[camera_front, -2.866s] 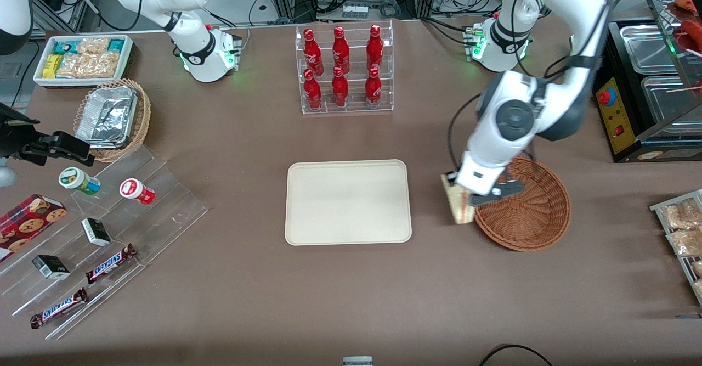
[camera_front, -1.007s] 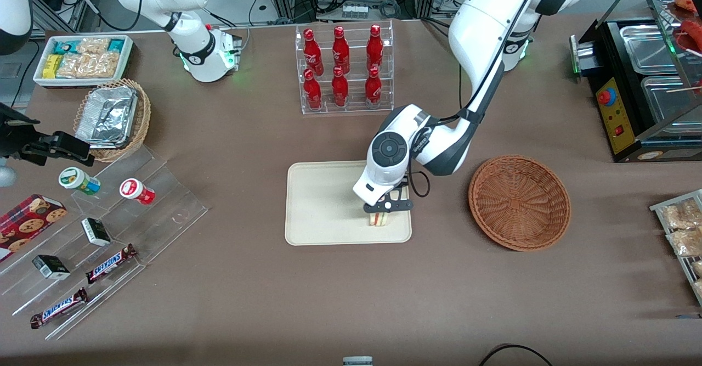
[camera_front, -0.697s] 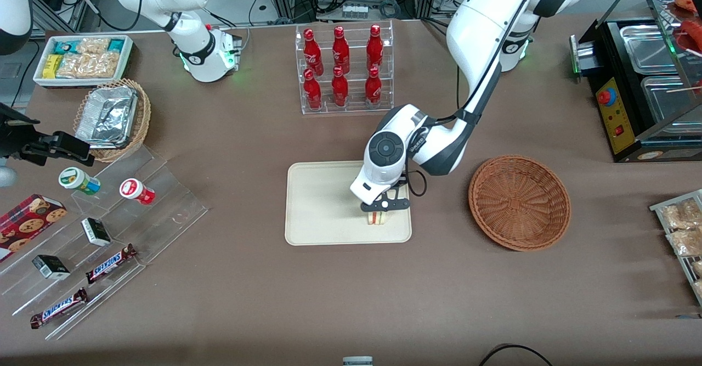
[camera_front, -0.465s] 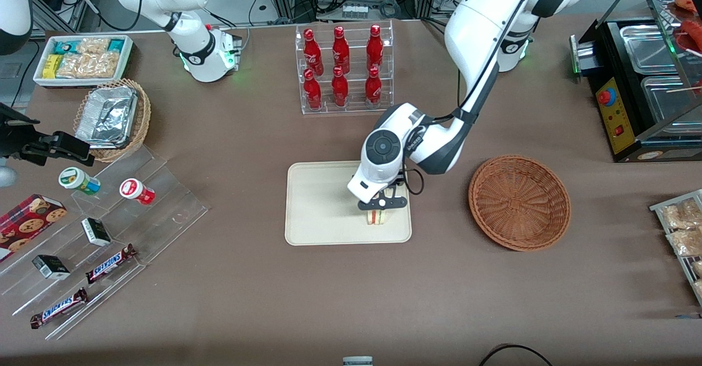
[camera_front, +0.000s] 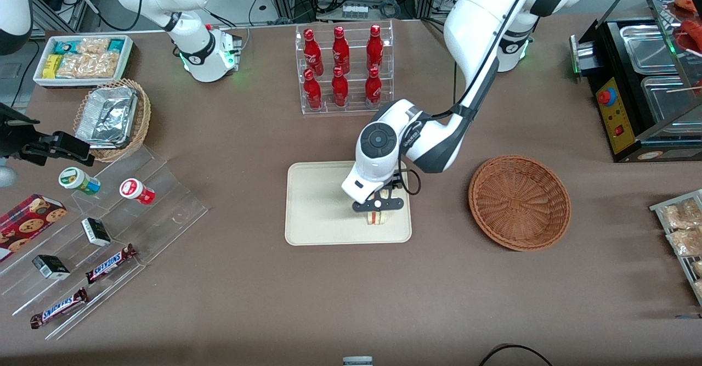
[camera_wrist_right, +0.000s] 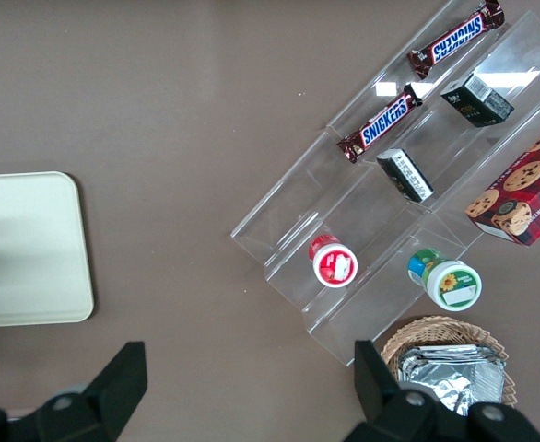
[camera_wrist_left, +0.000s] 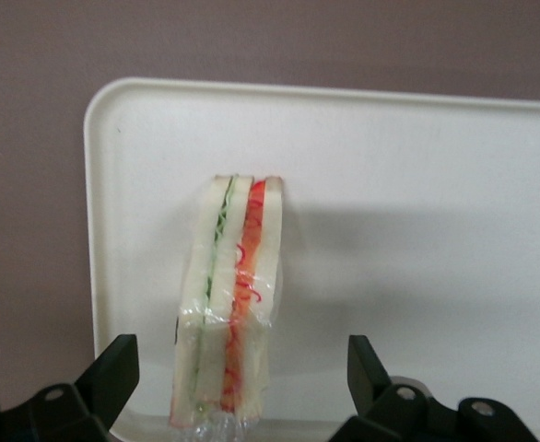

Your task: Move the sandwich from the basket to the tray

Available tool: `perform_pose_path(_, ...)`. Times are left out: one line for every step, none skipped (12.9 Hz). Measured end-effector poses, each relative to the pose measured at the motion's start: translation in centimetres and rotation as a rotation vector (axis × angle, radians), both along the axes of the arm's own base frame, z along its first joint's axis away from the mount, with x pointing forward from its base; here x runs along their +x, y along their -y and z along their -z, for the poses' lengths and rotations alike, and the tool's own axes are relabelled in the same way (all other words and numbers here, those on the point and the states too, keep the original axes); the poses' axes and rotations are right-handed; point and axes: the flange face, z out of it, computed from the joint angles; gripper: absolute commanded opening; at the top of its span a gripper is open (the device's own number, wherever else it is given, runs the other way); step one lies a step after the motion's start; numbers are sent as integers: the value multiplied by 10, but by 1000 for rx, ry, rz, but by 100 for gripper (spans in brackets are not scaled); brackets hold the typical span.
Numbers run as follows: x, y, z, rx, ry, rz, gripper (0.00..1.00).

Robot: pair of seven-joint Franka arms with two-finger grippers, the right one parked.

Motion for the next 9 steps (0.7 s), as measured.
perform_pose_path(7,-5,-5,-3,9,-12,100)
perform_pose_path(15,-12,-10,-8,17,-26,100)
perform_pose_path(22,-19,-16,-14,26,-40,100)
perform_pose_path(32,-27,-24,-23,39,-56,100)
perform_pose_path(44,-40,-35,-30,52,-81,100)
perform_pose_path(57,-58,-46,-37,64,-111,100)
perform_pose_path(71,-79,-58,-43,77,-145,100)
perform_pose_path(81,-99,-70,-45,86,-173,100)
perform_pose_path(88,-116,-80,-41,85,-197,100)
